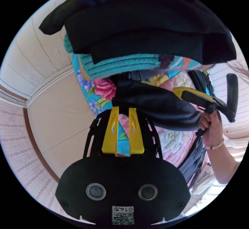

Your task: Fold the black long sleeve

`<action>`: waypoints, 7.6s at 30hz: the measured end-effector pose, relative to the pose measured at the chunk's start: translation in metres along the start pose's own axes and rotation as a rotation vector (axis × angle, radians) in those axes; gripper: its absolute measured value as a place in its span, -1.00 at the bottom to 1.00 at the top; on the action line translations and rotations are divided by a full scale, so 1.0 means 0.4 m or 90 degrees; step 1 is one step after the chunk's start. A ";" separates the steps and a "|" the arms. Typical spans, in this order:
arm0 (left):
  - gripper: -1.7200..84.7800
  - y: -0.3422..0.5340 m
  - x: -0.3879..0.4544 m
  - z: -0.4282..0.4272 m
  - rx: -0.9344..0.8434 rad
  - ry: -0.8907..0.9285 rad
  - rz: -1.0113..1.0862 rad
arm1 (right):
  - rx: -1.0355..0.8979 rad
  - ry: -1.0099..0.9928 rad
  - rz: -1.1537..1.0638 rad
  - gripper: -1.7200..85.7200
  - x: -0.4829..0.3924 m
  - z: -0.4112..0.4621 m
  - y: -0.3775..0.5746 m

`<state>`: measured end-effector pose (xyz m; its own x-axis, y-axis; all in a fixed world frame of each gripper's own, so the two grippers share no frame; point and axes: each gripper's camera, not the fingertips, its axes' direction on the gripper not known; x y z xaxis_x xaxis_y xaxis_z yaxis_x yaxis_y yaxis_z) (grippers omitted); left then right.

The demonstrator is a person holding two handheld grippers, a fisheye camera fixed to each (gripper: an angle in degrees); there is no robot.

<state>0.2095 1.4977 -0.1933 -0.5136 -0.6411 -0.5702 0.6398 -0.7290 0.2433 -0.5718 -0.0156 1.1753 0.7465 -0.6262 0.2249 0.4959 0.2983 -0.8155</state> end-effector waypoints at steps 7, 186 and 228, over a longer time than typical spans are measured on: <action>-0.98 0.043 0.019 0.020 0.016 0.013 0.022 | -0.038 0.024 0.035 -0.95 0.027 0.112 0.123; -0.98 0.455 1.346 1.119 -0.213 0.174 0.652 | 0.036 -0.155 0.266 -0.91 -0.060 0.114 2.237; -0.75 0.100 1.567 0.945 -0.125 0.070 0.663 | 0.324 0.095 0.606 -0.71 0.601 -0.382 2.522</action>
<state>-0.3030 0.9758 -0.2445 0.3880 -0.8940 -0.2241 0.8197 0.2235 0.5274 0.0402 0.0249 0.3251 0.8773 -0.0516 -0.4772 -0.1054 0.9492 -0.2965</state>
